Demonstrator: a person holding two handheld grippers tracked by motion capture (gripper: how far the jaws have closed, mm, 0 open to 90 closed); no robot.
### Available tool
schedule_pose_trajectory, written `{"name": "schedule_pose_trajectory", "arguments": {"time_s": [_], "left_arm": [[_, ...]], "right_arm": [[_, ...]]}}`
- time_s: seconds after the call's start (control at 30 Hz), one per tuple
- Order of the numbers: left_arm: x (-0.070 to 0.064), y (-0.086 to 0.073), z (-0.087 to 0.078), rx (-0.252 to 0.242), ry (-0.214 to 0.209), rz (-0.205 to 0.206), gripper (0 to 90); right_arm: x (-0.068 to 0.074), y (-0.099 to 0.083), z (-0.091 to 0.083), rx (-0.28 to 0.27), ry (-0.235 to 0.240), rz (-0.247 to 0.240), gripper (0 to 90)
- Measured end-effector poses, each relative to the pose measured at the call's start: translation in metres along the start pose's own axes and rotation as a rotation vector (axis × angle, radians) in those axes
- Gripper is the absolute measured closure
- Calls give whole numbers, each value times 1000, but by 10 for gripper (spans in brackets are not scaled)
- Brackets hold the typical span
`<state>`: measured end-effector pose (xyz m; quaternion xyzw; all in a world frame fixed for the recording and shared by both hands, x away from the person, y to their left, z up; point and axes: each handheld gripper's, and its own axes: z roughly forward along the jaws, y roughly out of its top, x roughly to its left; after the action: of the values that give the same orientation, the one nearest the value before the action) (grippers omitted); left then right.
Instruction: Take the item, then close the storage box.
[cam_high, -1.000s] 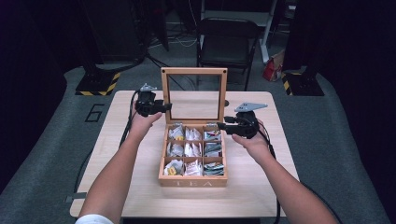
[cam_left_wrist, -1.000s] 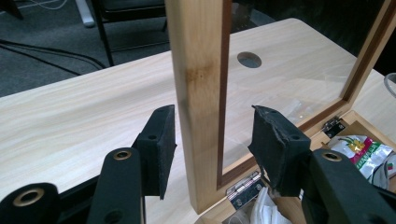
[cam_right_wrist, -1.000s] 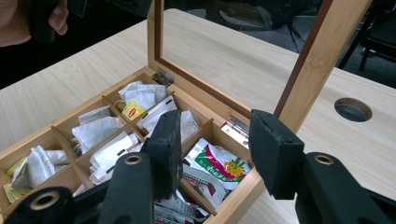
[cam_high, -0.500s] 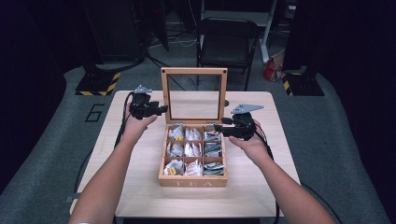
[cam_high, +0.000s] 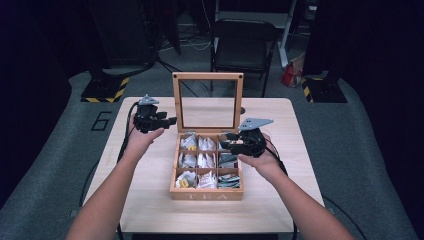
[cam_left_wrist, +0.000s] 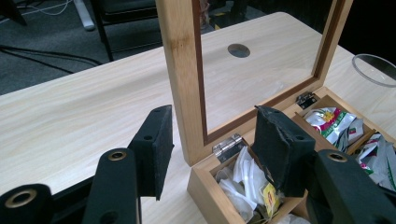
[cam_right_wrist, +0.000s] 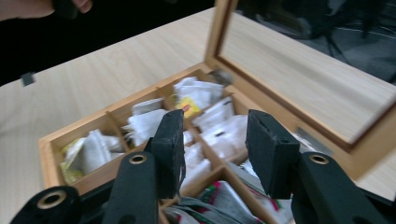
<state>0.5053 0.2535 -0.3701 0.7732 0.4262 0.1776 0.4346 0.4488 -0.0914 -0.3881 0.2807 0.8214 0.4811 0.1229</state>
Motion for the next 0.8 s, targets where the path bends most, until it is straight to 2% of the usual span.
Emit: {"name": "schedule_pose_trajectory", "arguments": {"time_s": [0.13, 0.2, 0.27, 0.8], "left_arm": [[1, -2, -5, -7, -3, -1, 468], [0, -4, -8, -11, -4, 0, 467], [0, -4, -10, -12, -3, 3, 467], [4, -13, -20, -28, -14, -21, 455]], "right_arm": [[10, 0, 10, 18, 13, -36, 576], [11, 0, 15, 26, 45, -21, 588], [13, 0, 18, 33, 49, -12, 586], [33, -4, 36, 66, 89, -39, 572]]}}
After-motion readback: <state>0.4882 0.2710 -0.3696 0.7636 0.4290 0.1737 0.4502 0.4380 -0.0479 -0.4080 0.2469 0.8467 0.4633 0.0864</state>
